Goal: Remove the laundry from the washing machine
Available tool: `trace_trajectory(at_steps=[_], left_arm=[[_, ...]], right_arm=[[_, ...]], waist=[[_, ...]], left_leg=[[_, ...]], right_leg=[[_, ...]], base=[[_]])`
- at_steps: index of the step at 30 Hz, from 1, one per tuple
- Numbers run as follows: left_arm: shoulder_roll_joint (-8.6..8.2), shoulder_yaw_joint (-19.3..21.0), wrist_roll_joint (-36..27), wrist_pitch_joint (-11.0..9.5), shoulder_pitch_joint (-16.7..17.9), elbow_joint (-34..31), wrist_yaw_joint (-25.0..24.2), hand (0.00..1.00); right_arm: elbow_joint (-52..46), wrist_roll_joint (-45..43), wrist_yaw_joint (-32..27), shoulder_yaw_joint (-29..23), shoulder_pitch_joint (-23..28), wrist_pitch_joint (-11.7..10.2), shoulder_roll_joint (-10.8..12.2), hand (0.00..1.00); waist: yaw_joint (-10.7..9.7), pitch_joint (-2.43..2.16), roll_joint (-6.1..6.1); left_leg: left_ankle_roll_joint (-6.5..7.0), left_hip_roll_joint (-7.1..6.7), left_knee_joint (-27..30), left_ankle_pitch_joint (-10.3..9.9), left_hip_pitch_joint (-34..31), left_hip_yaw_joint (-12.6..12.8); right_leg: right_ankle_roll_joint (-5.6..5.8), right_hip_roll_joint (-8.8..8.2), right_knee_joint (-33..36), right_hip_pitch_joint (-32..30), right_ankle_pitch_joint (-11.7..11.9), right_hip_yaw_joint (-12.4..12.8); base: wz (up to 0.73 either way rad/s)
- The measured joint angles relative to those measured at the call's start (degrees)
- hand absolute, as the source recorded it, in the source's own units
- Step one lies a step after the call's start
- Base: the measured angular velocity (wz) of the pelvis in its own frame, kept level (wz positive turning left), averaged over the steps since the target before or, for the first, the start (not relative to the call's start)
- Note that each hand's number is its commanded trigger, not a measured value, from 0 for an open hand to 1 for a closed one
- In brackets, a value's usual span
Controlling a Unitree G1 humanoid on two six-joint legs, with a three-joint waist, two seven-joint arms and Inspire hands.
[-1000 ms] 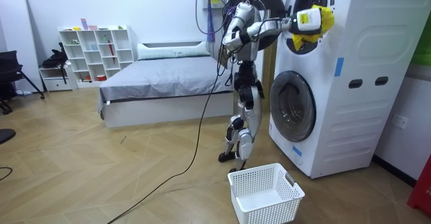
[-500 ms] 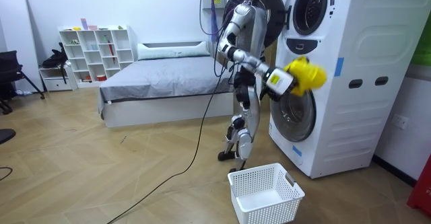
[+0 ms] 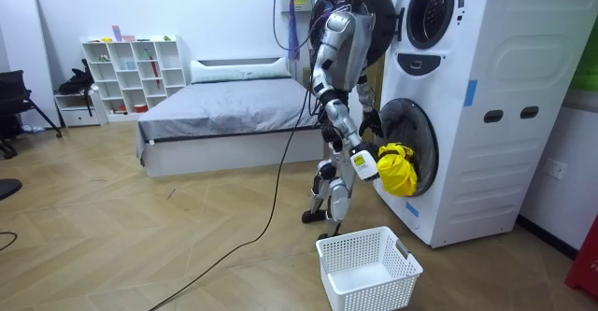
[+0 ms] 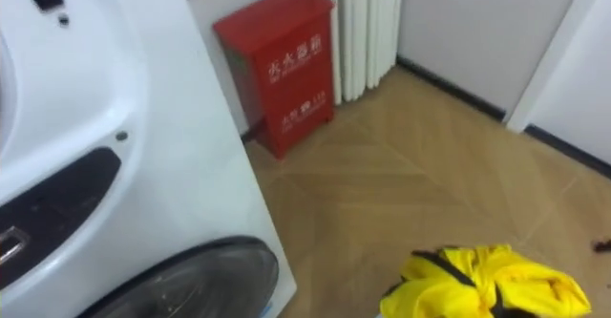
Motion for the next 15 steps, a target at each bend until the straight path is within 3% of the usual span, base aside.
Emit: trace_trajectory(at_steps=[3,9,14,15], left_arm=[[-0.06,-0.2,-0.3,-0.4,-0.4,0.0,0.0,0.00],[-0.28,-1.8,-2.2,-1.4,-2.7,1.3,0.0,0.00],[-1.43,-1.9,-2.4,-1.9,-5.4,4.4,0.5,0.00],[-1.72,-2.5,-3.4,-2.0,-5.8,5.0,0.8,0.00]], right_arm=[[3.9,0.2,-0.4,1.3,-1.1,-1.7,0.1,1.00],[13.0,0.5,-1.8,2.8,-4.0,-2.3,0.5,1.00],[18.5,3.1,-2.7,2.8,-5.7,-4.1,0.5,1.00],[19.7,4.4,-3.0,2.8,-6.1,-4.2,0.5,0.80]], waist=[[0.0,0.13,0.34],[0.7,0.35,1.61],[0.9,0.37,1.63],[0.9,0.38,1.63]], left_leg=[[0.16,-0.01,0.6,0.1,-1.9,-0.8],[0.92,-0.70,1.0,0.6,-5.0,-1.7],[1.06,-0.97,1.0,0.7,-6.4,-1.6],[1.20,-1.02,1.0,0.8,-6.6,-1.5]], right_leg=[[-0.03,-0.28,0.3,-1.4,0.0,-0.7],[0.09,-1.11,1.3,-4.7,-0.1,-1.5],[0.16,-1.36,2.3,-6.5,-0.3,-1.8],[0.17,-1.42,2.4,-6.7,-0.3,-1.8]], base=[[0.13],[0.07],[0.04],[0.00]])
